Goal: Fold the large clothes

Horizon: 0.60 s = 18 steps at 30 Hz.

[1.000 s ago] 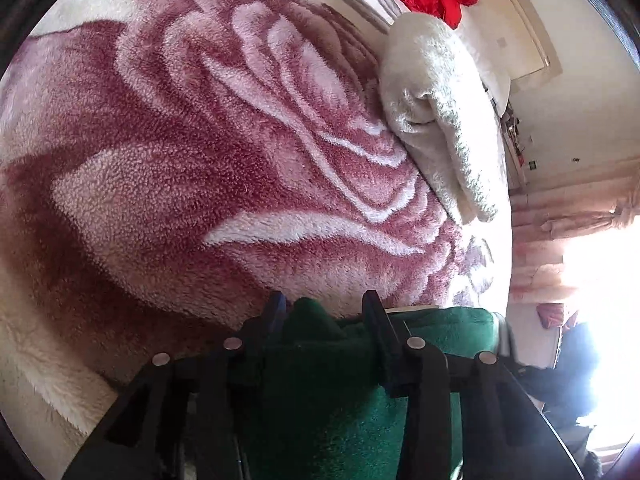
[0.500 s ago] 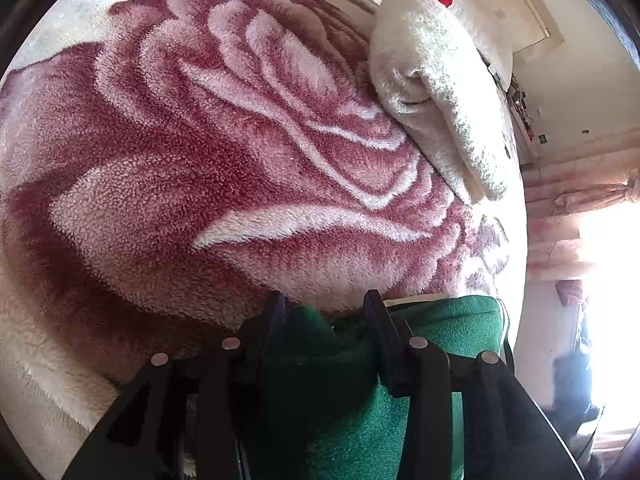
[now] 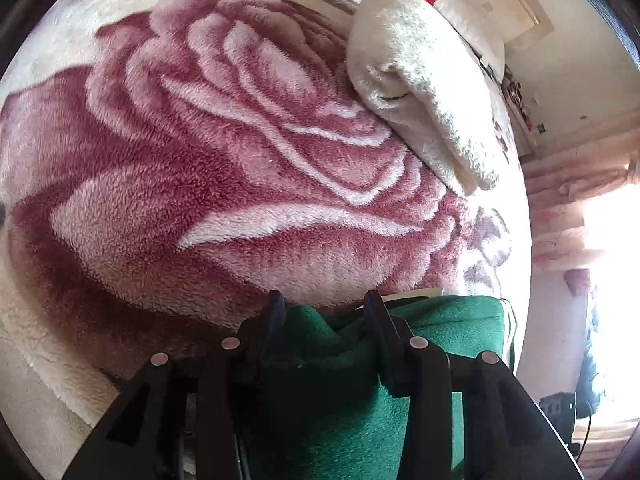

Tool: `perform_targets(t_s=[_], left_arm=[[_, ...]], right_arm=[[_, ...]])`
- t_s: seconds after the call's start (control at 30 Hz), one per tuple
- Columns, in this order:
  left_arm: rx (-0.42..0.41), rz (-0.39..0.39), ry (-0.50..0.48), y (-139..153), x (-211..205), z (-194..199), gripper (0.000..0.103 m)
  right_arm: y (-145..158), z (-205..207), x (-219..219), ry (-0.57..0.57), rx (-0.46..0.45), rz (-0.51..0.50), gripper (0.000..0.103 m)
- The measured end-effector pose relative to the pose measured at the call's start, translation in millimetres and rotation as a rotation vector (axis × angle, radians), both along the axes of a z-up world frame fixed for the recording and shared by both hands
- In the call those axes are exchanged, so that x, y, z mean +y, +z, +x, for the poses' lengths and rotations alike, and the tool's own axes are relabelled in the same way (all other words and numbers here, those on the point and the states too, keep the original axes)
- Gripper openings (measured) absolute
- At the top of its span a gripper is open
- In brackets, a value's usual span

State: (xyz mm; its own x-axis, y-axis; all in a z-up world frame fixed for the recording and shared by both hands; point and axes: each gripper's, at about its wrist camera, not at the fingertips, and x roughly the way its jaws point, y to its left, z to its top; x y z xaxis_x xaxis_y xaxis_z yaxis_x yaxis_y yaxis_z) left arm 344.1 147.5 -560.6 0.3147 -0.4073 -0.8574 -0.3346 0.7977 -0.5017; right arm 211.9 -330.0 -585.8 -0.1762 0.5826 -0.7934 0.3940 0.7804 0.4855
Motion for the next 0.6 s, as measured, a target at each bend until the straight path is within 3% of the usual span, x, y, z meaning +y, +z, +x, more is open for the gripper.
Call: perform_targets(t_s=[0.07,0.1,0.13,0.2,0.27,0.37,0.4,0.43,0.5,0.6], left_arm=[[-0.001,-0.003,0.005,0.4,1.8,-1.4,0.039],[-0.003,-0.001,0.003,0.7,1.3,-2.0,0.039],[-0.006,0.004,0.004,0.6,0.7,-2.3,0.039],[-0.009,0.004,0.009,-0.4,0.3,-1.8,0.039],[-0.008,-0.003,0.020,-2.2,1.2,-1.8,0.039],[-0.007,-0.003,0.028,-2.6,2.6,-2.7,0.039],[-0.006,0.003,0.031,-2.0,3.6,-3.0,0.039],[-0.007,0.006,0.031,-1.8,5.2,-3.4,0.039],[-0.006,-0.005,0.036,-3.8,9.1,-4.7,0.039],[-0.009,-0.026,0.044,-7.0,12.7,-6.0,0.039]], right_arm=[[12.0,0.5,-2.7,0.043,-0.019,-0.050,0.037],[18.5,-3.6,-11.2,0.027,-0.022,-0.105,0.061],[23.0,-11.6,-22.9,-0.028,-0.026,-0.149,0.067],[13.8,-30.2,-41.3,-0.119,0.030,-0.180,0.067],[-17.8,-49.8,-44.6,-0.177,0.116,-0.152,0.067],[-44.3,-62.9,-42.3,-0.326,0.066,-0.086,0.066],[-47.8,-65.2,-42.5,-0.364,0.038,-0.037,0.049],[-49.5,-66.0,-40.7,-0.397,0.019,0.047,0.033],[-46.9,-72.2,-49.1,-0.464,-0.018,0.180,0.031],[-63.9,-97.8,-61.2,-0.704,-0.041,0.594,0.028]])
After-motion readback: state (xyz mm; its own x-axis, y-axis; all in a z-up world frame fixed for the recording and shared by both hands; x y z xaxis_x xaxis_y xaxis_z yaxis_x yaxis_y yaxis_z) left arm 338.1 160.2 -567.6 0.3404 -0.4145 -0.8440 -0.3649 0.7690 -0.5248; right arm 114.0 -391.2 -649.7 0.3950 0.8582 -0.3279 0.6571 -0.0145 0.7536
